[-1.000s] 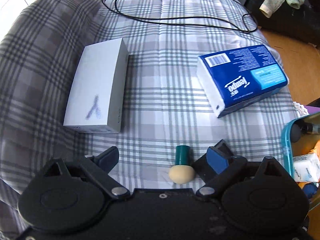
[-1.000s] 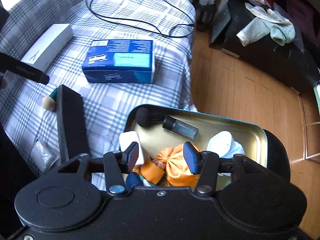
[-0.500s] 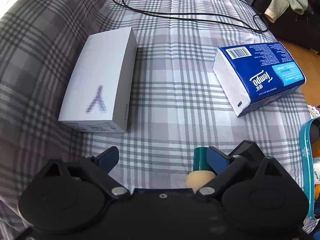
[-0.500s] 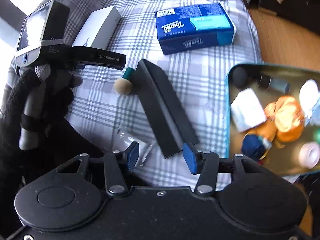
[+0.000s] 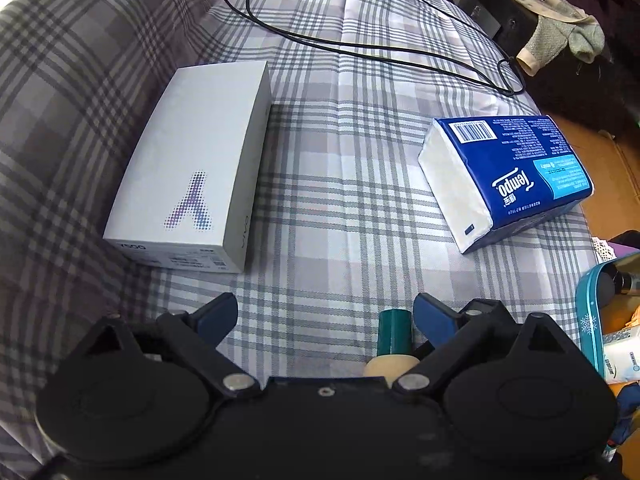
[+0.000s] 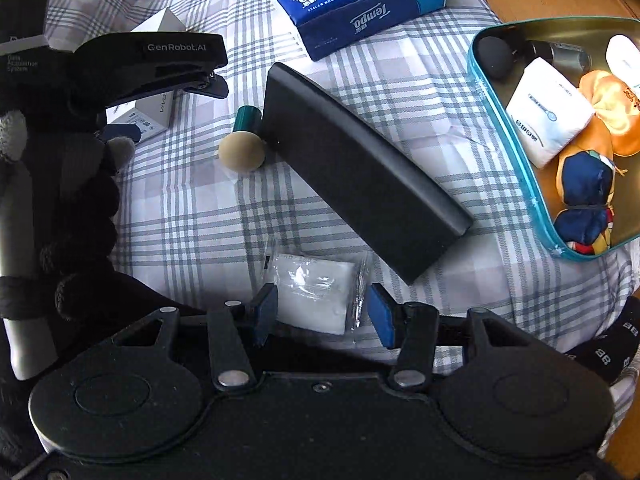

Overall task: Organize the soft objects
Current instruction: 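Lower right tool onto the clear bag of cotton pads and close on it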

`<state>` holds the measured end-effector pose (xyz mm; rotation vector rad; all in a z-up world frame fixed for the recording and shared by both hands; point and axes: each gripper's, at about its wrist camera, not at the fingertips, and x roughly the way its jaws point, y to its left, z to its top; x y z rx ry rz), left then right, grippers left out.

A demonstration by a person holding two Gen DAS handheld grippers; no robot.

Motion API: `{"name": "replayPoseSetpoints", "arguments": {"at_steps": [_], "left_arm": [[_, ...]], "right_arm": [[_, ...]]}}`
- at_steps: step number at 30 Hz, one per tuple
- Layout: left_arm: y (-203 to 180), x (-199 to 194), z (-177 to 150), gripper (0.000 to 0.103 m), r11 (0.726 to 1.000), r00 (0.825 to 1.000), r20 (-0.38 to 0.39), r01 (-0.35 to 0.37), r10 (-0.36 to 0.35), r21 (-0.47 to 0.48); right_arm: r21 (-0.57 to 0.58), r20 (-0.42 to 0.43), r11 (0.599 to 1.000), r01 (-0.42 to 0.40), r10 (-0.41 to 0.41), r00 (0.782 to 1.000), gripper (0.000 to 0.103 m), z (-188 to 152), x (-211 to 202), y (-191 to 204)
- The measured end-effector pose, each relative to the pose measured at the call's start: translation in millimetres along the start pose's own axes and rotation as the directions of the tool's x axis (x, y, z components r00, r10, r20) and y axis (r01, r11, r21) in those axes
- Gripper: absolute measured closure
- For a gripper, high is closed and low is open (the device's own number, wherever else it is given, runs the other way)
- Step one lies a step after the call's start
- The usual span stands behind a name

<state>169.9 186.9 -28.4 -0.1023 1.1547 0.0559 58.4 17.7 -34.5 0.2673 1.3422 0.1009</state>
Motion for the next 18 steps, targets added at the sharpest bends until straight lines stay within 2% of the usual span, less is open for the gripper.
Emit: {"name": "replayPoseSetpoints", "arguments": {"at_steps": [6,11,14,18], "left_arm": [[3,-3,-1,0.008,1.0,1.0,0.008,0.006,-0.006,-0.027],[2,-3,-1,0.008,1.0,1.0,0.012,-0.001,0.001,-0.025],[6,-4,0,0.008,0.999,1.0,0.017,0.009,-0.008,-0.046],[11,-4,0,0.008,0.997,1.0,0.015,0.016,-0.015,-0.081]], "right_arm": [[0.051,-0.014,0.998,0.043,-0.042,0.999,0.052,-1,22,2],[0.117,-0.045,0.993,0.019,-0.014,0.999,0.05,1,36,0],[0.122,-0.022,0.992,0.008,-0.005,1.0,0.05,8,38,8],[0.069,0.055,0.997,0.027,-0.031,0.998,0.05,20,40,22]]}}
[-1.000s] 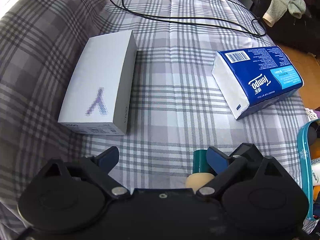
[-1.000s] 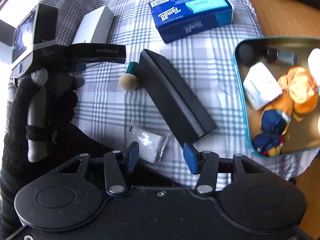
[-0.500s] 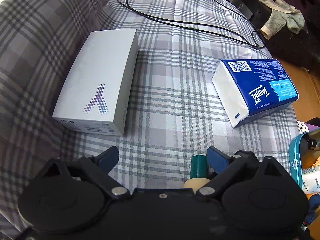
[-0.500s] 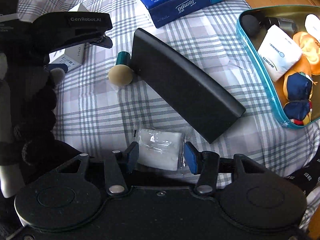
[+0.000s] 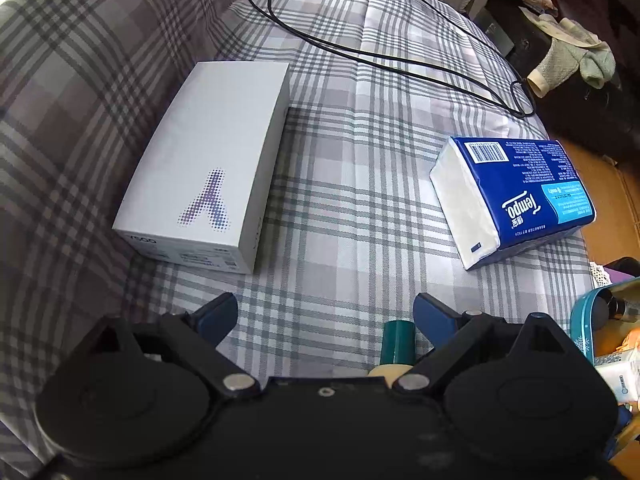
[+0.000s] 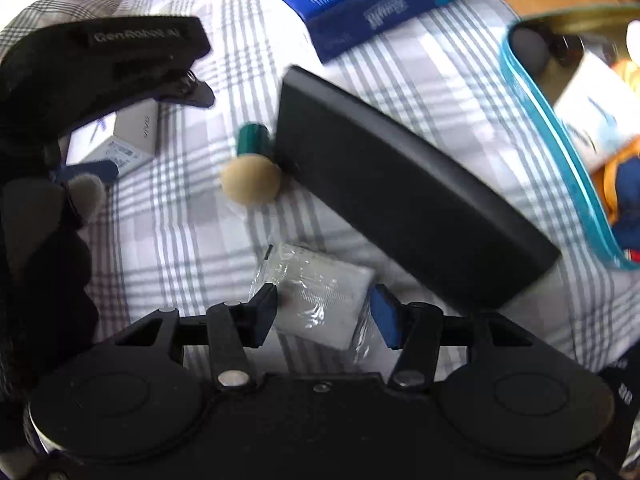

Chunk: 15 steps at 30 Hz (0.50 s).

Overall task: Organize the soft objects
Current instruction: 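Lower right tool onto the clear bag of cotton pads and close on it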

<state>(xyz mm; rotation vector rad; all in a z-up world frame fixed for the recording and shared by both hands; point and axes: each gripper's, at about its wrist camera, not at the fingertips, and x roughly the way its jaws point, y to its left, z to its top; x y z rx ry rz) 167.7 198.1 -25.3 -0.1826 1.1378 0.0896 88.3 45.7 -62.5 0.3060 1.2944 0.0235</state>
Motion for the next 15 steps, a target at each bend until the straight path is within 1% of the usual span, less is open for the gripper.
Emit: {"name": "replayPoseSetpoints", "arguments": {"at_steps": [3,7,12,15], "left_arm": [[4,0,1,0.008,1.0,1.0,0.002,0.002,-0.002,-0.023],[9,-1,2,0.008,0.999,1.0,0.008,0.002,-0.002,-0.051],[13,-1,3,0.008,0.997,1.0,0.01,0.0,0.001,-0.077],[14,-1,3,0.008,0.997,1.0,0.015,-0.003,0.004,-0.083]], "right_arm": [[-0.028,0.045,1.0,0.01,-0.009,0.999,0.05,6,2,5],[-0.001,0.044,1.0,-0.019,0.019,0.999,0.05,8,1,-3],[-0.01,0.075,1.0,-0.014,0.015,0.997,0.043,3,1,-1],[-0.006,0.086,0.999,-0.033,0.034,0.996,0.04,5,0,1]]}}
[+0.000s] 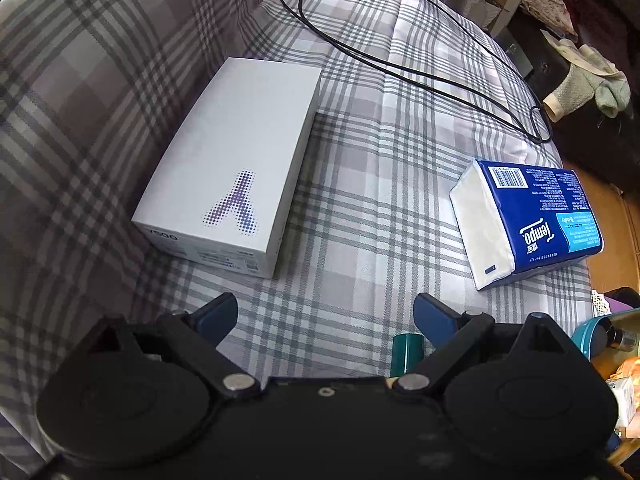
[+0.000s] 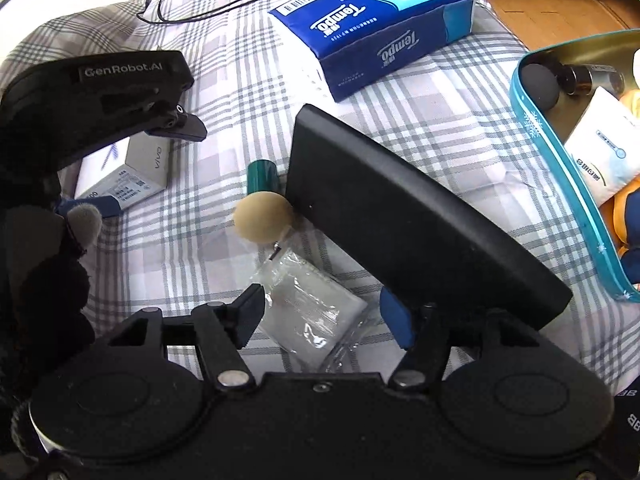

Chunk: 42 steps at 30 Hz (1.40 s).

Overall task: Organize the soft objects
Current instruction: 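Lower right tool onto the clear bag of cotton pads and close on it, then lift the cotton pad bag with right tool while left tool grasps the green-handled sponge brush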

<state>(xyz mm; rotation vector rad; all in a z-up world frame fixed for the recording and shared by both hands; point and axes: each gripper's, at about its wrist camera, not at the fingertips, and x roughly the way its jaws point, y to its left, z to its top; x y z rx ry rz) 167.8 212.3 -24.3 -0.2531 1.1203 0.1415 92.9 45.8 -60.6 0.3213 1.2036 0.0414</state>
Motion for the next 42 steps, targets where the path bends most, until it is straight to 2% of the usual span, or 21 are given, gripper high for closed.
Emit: {"name": "replayPoseSetpoints", "arguments": {"at_steps": [4,8,11,16,22,31,33,39,42], "left_arm": [[1,0,0,0.008,1.0,1.0,0.005,-0.003,0.003,-0.003],[2,0,0,0.008,1.0,1.0,0.0,0.002,-0.002,-0.009],[3,0,0,0.008,1.0,1.0,-0.001,0.001,-0.001,-0.014],[1,4,1,0.008,1.0,1.0,-0.027,0.015,-0.015,0.0],[-4,9,0,0.008,0.999,0.997,-0.065,0.039,-0.038,0.027],[-4,13,0,0.007,0.997,0.993,-0.093,0.072,-0.069,0.028],[-4,13,0,0.007,0.997,0.993,-0.094,0.075,-0.072,0.031],[-5,15,0,0.007,0.995,0.992,-0.096,0.082,-0.077,0.05],[-7,14,-1,0.007,0.993,0.992,-0.09,0.093,-0.086,0.076]], "right_arm": [[-0.08,-0.001,0.997,0.004,-0.004,1.0,0.04,4,-2,10],[-0.241,-0.006,0.97,-0.032,0.031,1.0,0.037,7,-8,22],[-0.397,-0.036,0.916,-0.05,0.038,0.999,0.037,7,-5,27],[-0.541,-0.044,0.84,-0.033,0.011,0.999,0.037,2,2,26],[-0.621,-0.054,0.782,-0.047,0.017,0.998,0.038,-7,13,33],[-0.71,-0.02,0.704,0.01,-0.034,0.999,0.044,-23,30,46],[-0.712,-0.013,0.702,0.012,-0.031,0.999,0.054,-24,27,46],[-0.64,-0.028,0.768,-0.013,-0.007,1.0,0.055,-14,4,40],[-0.631,-0.032,0.775,-0.023,0.004,0.999,0.055,-12,-13,37]]}}
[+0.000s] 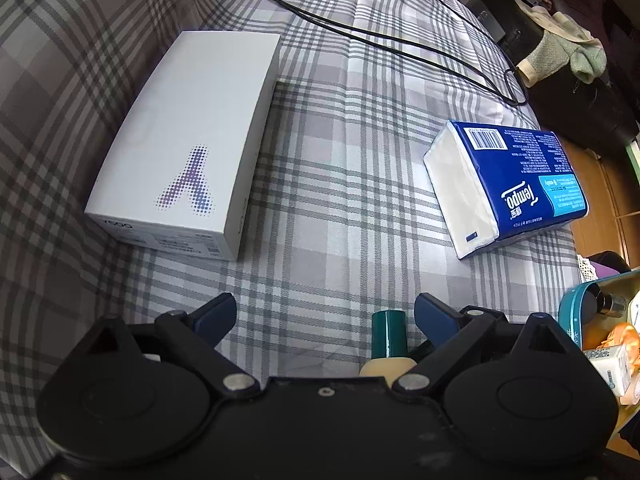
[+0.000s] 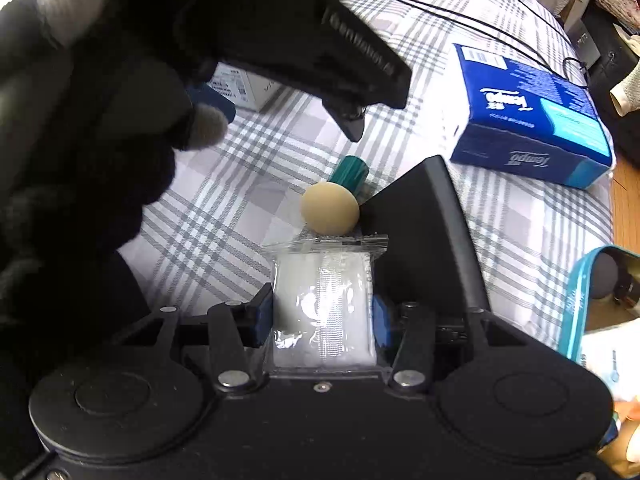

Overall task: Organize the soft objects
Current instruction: 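Lift the cotton pad bag with right tool while left tool grasps the green-handled sponge brush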

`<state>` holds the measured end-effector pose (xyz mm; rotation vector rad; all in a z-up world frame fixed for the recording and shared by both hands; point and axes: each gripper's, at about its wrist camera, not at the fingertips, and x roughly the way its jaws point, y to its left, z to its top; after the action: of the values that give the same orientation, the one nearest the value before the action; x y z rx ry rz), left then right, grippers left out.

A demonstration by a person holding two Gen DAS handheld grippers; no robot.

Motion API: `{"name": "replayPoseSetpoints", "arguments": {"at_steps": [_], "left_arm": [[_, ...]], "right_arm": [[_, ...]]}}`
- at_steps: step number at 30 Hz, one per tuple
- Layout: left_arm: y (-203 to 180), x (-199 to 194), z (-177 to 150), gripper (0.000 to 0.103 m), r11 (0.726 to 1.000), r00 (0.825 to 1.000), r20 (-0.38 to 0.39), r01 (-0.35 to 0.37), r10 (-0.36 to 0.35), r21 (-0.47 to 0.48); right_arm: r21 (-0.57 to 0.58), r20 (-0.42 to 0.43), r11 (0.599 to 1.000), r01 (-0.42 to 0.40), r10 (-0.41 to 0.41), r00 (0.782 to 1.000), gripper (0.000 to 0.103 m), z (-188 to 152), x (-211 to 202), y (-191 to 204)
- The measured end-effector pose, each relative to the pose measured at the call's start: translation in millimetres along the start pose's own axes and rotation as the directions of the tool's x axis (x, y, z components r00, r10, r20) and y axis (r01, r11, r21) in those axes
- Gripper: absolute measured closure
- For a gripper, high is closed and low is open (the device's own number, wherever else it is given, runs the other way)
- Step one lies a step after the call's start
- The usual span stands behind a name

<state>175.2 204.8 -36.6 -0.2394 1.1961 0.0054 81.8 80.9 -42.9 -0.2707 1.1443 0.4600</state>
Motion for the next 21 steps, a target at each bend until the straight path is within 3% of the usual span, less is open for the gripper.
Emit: {"name": "replayPoseSetpoints", "arguments": {"at_steps": [4,7,10,13,15,16,18,21], "left_arm": [[-8,-5,7,0.007,0.991,0.997,-0.017,0.07,-0.069,0.115],[-22,-15,9,0.007,0.946,0.998,0.054,0.008,-0.027,0.325],[-32,-17,6,0.007,0.863,0.997,0.077,-0.018,-0.024,0.504],[-44,-19,-14,0.007,0.703,0.99,0.137,-0.073,-0.035,0.707],[-51,-21,-31,0.007,0.582,0.99,0.138,-0.087,-0.043,0.809],[-52,-21,-38,0.007,0.538,0.99,0.128,-0.08,-0.052,0.839],[-52,-19,-47,0.008,0.496,0.994,0.084,-0.036,-0.075,0.868],[-51,-9,-51,0.01,0.491,0.996,0.028,0.016,-0.082,0.871]], "right_arm": [[-0.008,0.006,1.0,-0.002,0.002,1.0,0.055,-5,-25,-4],[-0.006,0.028,1.0,-0.004,0.004,1.0,0.055,-6,-41,-11],[0.003,0.045,1.0,0.0,0.0,0.999,0.055,-3,-46,-23],[0.006,0.043,1.0,0.011,-0.011,0.999,0.055,-5,-50,-25],[0.005,0.037,1.0,0.019,-0.019,0.999,0.055,-8,-54,-28],[0.006,0.034,1.0,0.02,-0.02,0.999,0.055,-9,-57,-29],[0.01,0.028,1.0,0.021,-0.021,0.999,0.055,-10,-60,-34],[0.021,0.025,0.999,0.026,-0.026,0.999,0.055,-9,-64,-39]]}}
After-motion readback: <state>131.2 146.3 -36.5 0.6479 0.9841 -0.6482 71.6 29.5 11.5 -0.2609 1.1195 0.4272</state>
